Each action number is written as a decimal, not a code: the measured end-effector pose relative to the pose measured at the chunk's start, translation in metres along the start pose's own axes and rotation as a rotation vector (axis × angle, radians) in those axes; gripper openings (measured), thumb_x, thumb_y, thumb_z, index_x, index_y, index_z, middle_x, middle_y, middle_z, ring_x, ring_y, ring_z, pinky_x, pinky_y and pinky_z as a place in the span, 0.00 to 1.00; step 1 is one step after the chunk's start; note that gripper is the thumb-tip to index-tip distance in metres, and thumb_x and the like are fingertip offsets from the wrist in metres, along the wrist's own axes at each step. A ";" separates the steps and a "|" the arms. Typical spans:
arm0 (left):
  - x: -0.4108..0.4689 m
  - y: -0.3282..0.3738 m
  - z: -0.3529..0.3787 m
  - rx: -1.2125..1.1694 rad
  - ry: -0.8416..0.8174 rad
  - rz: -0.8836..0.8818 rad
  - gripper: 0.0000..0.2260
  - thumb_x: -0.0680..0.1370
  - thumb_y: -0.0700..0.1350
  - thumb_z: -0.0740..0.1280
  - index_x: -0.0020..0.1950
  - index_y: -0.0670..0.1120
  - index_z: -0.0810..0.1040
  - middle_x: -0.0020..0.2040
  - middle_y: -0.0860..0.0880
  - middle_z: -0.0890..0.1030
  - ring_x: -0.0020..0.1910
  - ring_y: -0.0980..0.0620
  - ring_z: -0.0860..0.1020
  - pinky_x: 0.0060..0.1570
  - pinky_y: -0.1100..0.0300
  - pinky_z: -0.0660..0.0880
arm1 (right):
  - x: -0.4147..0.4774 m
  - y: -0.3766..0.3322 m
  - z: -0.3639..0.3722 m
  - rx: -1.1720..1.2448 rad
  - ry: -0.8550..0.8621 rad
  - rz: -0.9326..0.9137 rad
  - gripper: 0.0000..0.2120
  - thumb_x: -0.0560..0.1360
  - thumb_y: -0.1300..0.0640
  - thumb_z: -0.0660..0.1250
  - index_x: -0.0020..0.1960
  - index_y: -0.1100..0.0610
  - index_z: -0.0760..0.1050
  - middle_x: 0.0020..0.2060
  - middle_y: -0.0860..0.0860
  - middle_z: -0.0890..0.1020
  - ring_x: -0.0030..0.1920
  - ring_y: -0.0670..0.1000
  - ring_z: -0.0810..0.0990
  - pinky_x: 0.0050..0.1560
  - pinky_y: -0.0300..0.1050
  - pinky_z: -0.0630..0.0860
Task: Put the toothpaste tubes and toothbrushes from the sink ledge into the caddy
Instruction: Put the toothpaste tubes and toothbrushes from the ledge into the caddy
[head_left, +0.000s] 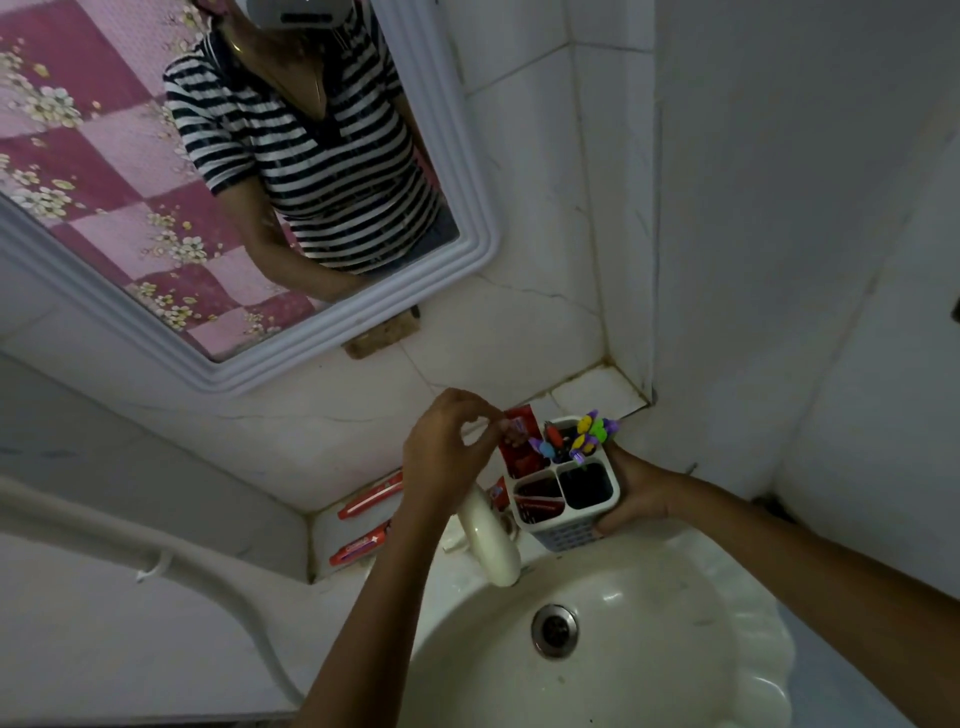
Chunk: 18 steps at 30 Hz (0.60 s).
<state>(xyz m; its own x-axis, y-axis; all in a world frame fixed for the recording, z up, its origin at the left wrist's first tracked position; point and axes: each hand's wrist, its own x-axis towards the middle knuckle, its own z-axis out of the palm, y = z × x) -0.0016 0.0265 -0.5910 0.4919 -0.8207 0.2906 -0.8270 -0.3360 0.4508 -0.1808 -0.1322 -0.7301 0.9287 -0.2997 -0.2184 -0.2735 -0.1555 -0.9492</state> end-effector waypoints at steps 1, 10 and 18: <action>0.000 -0.007 -0.001 -0.089 0.010 -0.060 0.07 0.75 0.52 0.70 0.51 0.52 0.83 0.51 0.55 0.81 0.47 0.57 0.79 0.44 0.60 0.78 | 0.000 0.000 0.000 0.004 0.003 -0.002 0.52 0.57 0.71 0.80 0.68 0.47 0.53 0.60 0.42 0.71 0.60 0.41 0.73 0.54 0.26 0.73; 0.029 -0.080 0.038 0.006 -0.694 -0.296 0.11 0.74 0.46 0.72 0.56 0.46 0.84 0.59 0.44 0.83 0.57 0.48 0.80 0.62 0.53 0.74 | -0.005 0.008 0.009 0.031 0.087 -0.015 0.48 0.56 0.68 0.80 0.64 0.44 0.57 0.62 0.48 0.73 0.60 0.40 0.75 0.56 0.29 0.75; 0.059 -0.068 0.074 0.275 -0.929 -0.127 0.18 0.72 0.48 0.74 0.61 0.45 0.80 0.61 0.46 0.80 0.60 0.47 0.77 0.60 0.55 0.72 | -0.005 0.024 0.015 0.032 0.122 -0.013 0.49 0.57 0.71 0.80 0.69 0.55 0.56 0.63 0.53 0.74 0.62 0.49 0.76 0.58 0.35 0.77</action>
<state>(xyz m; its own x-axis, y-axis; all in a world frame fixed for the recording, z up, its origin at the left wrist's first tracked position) 0.0634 -0.0330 -0.6668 0.2691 -0.7687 -0.5803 -0.8750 -0.4468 0.1862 -0.1881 -0.1198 -0.7549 0.8943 -0.4105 -0.1783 -0.2513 -0.1308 -0.9590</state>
